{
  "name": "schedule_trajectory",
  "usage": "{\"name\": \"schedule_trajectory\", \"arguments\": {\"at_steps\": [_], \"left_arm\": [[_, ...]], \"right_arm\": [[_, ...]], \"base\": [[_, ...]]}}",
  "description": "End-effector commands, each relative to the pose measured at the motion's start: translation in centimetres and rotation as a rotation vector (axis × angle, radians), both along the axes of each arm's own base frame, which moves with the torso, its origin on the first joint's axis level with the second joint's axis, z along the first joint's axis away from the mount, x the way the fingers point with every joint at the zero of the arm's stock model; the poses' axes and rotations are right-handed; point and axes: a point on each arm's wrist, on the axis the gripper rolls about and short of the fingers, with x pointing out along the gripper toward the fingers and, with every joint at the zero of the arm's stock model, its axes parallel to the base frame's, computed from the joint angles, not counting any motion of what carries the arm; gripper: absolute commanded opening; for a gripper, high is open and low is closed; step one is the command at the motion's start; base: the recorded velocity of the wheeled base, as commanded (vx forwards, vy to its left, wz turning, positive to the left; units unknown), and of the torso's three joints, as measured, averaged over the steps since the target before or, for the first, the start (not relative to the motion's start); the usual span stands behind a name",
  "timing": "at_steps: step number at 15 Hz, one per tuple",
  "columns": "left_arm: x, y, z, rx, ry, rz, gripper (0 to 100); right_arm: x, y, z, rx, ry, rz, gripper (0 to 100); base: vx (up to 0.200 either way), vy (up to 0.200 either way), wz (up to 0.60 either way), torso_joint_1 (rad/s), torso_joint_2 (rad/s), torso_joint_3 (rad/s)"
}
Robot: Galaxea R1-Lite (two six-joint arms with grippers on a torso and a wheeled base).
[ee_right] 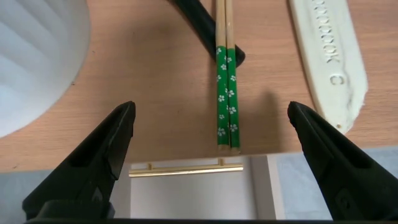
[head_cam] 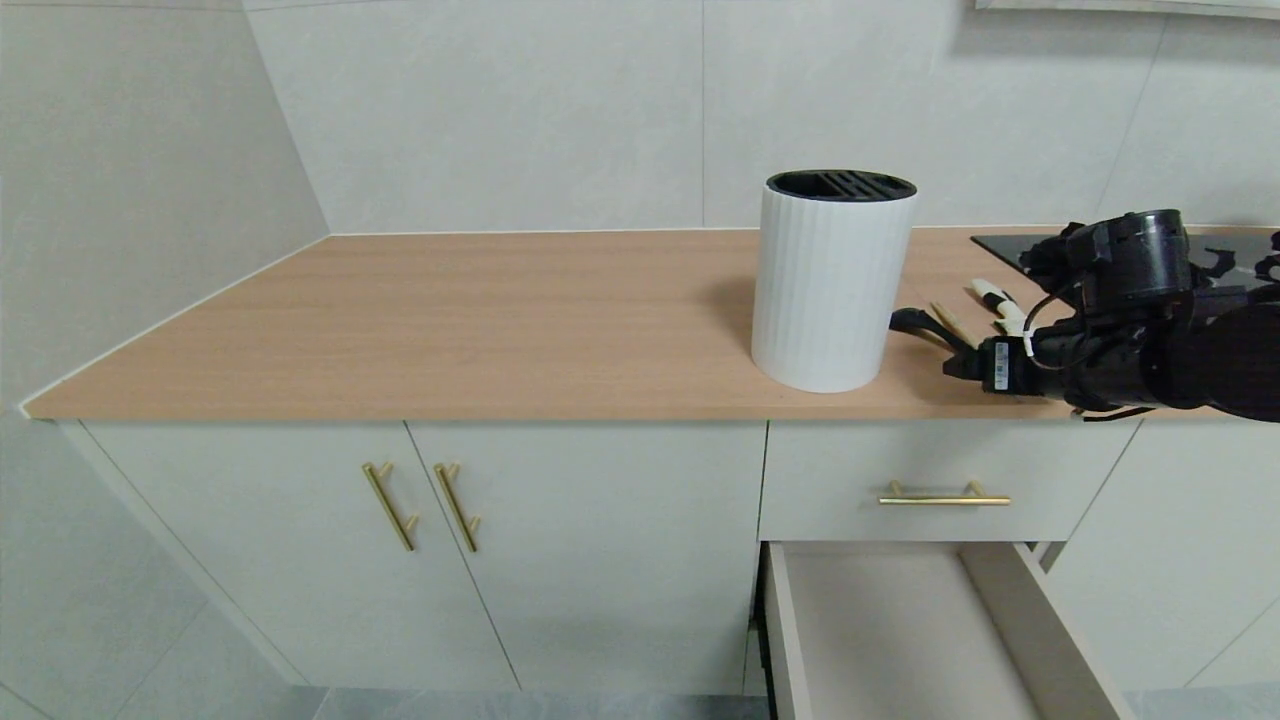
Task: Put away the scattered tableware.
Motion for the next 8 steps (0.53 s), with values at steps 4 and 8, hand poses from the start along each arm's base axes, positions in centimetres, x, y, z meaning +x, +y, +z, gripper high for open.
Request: {"name": "schedule_trajectory", "arguments": {"at_steps": [4,8], "left_arm": [[0.0,0.0,0.0,0.0,0.0,0.001,100],[0.0,0.0,0.0,0.0,0.0,0.001,100]], "right_arm": [[0.43,-0.32,-0.46,-0.002,0.012,-0.011,0],[0.47,-0.37,-0.52,-0.003,0.013,-0.013,0]], "base": [[0.0,0.0,0.0,0.0,0.0,0.0],[0.0,0.0,0.0,0.0,0.0,0.0]]}}
